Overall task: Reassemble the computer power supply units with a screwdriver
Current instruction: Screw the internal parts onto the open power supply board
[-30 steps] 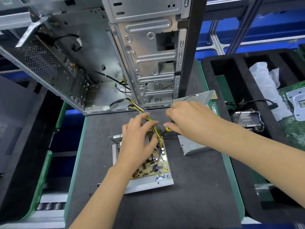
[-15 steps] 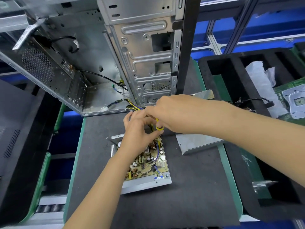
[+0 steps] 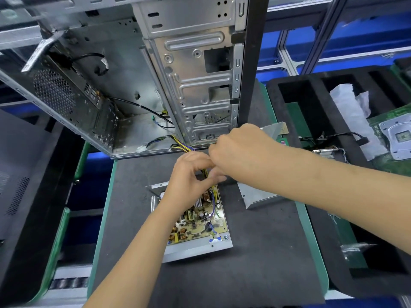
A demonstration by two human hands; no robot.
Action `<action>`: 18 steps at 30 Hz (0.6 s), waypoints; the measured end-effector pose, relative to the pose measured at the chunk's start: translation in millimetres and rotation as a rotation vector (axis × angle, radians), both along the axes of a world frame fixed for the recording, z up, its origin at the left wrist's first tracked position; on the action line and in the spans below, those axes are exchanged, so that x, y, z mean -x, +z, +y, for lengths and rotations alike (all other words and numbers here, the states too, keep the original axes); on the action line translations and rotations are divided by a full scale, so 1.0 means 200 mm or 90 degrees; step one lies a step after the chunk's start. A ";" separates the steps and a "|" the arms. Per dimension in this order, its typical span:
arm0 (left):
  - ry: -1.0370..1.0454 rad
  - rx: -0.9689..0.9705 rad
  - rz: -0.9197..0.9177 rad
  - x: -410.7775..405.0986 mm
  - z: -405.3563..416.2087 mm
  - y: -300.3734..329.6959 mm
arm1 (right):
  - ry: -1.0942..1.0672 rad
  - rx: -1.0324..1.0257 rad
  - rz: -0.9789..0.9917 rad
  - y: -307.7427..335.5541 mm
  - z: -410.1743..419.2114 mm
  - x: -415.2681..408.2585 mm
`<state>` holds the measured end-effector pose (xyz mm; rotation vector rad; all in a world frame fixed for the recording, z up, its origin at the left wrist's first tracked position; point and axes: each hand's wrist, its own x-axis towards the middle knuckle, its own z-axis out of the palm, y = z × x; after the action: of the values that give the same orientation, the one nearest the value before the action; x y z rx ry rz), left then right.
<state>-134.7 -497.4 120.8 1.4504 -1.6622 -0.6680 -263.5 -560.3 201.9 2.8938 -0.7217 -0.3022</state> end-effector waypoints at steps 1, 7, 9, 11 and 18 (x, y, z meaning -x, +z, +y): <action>-0.004 -0.003 -0.004 -0.01 0.00 0.00 | -0.001 -0.028 0.001 0.01 0.00 0.01; -0.002 -0.055 0.032 -0.06 0.01 -0.03 | 0.000 -0.080 0.021 0.07 -0.01 0.01; -0.006 -0.049 0.036 -0.05 0.01 -0.03 | 0.001 -0.050 0.051 0.06 0.00 -0.01; 0.000 -0.036 0.033 -0.02 0.01 -0.02 | 0.010 -0.001 0.047 0.06 0.03 -0.03; -0.004 -0.041 0.028 -0.04 0.02 -0.03 | 0.013 -0.053 0.015 0.04 0.01 0.00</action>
<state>-126.5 -494.4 114.9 1.4652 -1.6262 -0.7580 -262.6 -558.1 210.9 2.9679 -0.6925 -0.3720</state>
